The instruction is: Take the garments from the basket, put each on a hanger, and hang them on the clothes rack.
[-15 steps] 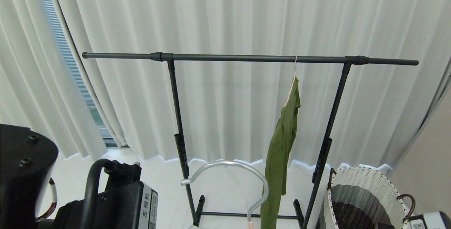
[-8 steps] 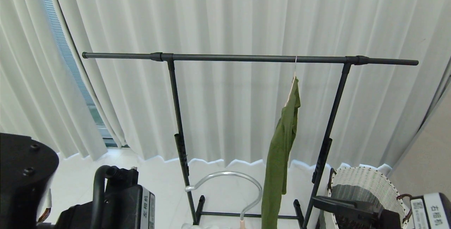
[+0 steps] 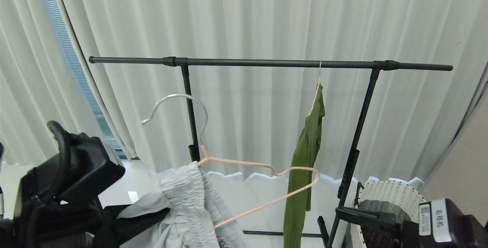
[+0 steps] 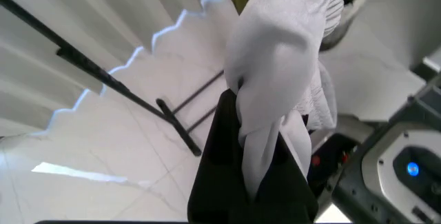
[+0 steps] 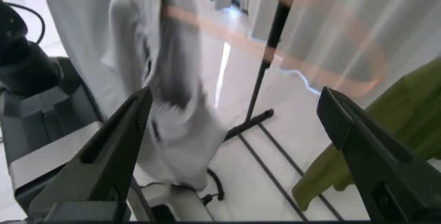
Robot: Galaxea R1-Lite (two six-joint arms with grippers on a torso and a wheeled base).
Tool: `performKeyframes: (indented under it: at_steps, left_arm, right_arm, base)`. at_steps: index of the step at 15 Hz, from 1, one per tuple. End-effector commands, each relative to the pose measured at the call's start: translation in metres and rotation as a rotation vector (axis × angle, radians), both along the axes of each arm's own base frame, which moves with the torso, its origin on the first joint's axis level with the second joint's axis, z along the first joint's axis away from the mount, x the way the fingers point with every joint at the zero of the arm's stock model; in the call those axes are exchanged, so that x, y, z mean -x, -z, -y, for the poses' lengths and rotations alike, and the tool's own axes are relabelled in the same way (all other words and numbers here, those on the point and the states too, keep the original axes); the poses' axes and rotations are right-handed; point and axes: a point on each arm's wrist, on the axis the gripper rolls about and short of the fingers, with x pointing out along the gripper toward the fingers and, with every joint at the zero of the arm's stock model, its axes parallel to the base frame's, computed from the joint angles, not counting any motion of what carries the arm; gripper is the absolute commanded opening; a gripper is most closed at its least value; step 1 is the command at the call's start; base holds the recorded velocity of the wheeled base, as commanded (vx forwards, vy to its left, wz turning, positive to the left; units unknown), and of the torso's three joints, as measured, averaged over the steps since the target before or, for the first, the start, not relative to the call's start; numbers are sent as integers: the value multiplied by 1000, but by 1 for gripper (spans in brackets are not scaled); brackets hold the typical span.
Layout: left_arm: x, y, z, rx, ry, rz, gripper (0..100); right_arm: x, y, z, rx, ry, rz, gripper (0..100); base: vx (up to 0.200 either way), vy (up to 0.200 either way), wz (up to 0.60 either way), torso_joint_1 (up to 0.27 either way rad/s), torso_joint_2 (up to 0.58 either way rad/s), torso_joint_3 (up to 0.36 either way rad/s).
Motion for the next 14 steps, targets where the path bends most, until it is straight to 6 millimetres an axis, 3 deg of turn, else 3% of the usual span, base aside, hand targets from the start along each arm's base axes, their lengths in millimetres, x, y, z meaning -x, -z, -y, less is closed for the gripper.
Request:
performKeyframes:
  at_steps: [1,5,9,13,14]
  left_arm:
    - [2,-13,-3,41,-14,44,0]
    - [2,-26,-2,103,-13,114,0]
    - [0,-28,-1,116,-13,129,0]
    - [0,-29,-1,118,-9,132,0]
    - [1,-29,-1,119,-9,133,0]
  right_arm:
    - [-4,12,-14,48,2,-49,100]
    - [-20,23,-57,32,58,-209,100]
    - [-39,37,-93,40,119,-258,100]
    - [-46,53,-99,75,211,-271,100]
    - [-46,54,-98,80,224,-272,0]
  base:
    - [0,0,0,0,0,0]
    - [0,0,0,0,0,0]
    - [0,0,0,0,0,0]
    - [0,0,0,0,0,0]
    - [0,0,0,0,0,0]
